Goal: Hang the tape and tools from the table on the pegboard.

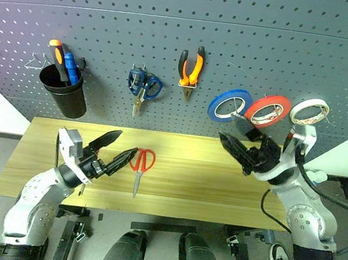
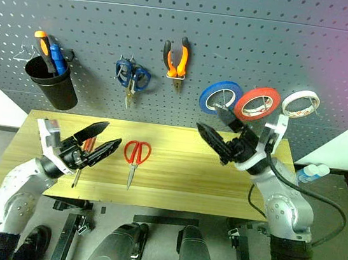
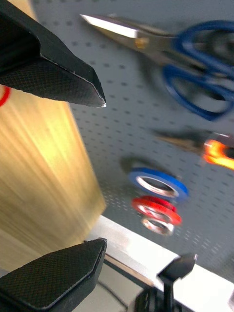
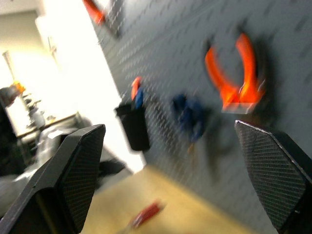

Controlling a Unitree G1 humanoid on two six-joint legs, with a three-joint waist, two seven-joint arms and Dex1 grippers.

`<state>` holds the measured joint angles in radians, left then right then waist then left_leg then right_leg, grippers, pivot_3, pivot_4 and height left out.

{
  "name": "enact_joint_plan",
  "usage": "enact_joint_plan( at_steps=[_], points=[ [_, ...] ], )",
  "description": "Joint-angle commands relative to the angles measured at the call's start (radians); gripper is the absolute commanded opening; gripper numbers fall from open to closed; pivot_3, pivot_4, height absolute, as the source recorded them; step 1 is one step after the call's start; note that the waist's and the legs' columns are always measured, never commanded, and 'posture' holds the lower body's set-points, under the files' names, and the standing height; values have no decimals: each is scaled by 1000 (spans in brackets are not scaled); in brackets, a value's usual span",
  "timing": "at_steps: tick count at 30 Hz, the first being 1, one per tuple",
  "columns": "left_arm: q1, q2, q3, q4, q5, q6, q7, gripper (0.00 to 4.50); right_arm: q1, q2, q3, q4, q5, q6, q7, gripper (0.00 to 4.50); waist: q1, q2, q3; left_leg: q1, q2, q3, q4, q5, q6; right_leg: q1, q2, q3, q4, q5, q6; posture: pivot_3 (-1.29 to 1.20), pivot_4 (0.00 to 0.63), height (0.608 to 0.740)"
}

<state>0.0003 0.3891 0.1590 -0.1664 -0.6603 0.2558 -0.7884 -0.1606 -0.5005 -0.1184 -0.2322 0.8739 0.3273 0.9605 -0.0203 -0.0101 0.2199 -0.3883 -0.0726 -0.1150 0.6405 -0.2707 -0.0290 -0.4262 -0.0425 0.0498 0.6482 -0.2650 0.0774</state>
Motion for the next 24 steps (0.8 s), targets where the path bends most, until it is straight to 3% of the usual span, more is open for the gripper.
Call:
enact_joint_plan(
  at_steps=[1, 5, 8, 9, 12, 16, 22, 24],
  points=[
    [-43, -7, -52, 52, 68, 113, 121, 4500, 29, -50, 18, 4, -73, -56, 143, 4471, -1, 0, 0, -1, 0, 0, 3, -1, 1, 0, 0, -1, 0, 0, 0, -104, 151, 740],
    [-80, -2, -103, 55, 128, 195, 189, 4500, 37, -19, 12, 64, -104, -155, 257, 4471, -13, -2, -1, -2, 0, 1, 7, -1, 2, 2, 0, 0, 0, 2, 3, -105, 158, 740],
    [-107, 8, -144, 37, 194, 310, 291, 4500, 25, -18, 20, 81, -124, -144, 259, 4471, -21, -2, -1, -2, 0, 0, 8, -1, 2, 2, 0, 0, 0, 2, 3, -102, 164, 740],
    [-125, 30, -159, 32, 163, 440, 298, 4500, 21, -14, 25, 87, -136, -152, 264, 4471, -22, -2, -1, -2, 0, 0, 8, -1, 2, 2, 0, 0, 1, 2, 3, -99, 167, 740],
    [-166, 87, -191, 29, 139, 599, 264, 4500, 6, 0, 22, 96, -133, -142, 255, 4471, -28, -2, -1, -2, 0, 0, 7, -1, 2, 1, 0, 0, 1, 2, 3, -97, 172, 740],
    [-169, 114, -228, 6, 268, 636, 384, 4500, -2, 10, 19, 101, -127, -123, 249, 4471, -25, -2, -1, -1, 0, 0, 7, -1, 2, 1, 0, 0, 2, 2, 3, -98, 188, 740],
    [-232, -19, -240, -21, 295, 877, 553, 4500, -25, 34, 27, 130, -142, -123, 252, 4471, -19, -2, -1, -2, -1, 0, 8, -2, 2, 1, -1, 0, 1, 2, 3, -87, 199, 740],
    [-270, -78, -237, -6, 318, 885, 602, 4500, -40, 39, 25, 145, -146, -127, 254, 4471, -19, -2, -1, -2, -1, 0, 9, -2, 2, 1, -1, 0, 2, 2, 3, -87, 204, 740]
  ],
)
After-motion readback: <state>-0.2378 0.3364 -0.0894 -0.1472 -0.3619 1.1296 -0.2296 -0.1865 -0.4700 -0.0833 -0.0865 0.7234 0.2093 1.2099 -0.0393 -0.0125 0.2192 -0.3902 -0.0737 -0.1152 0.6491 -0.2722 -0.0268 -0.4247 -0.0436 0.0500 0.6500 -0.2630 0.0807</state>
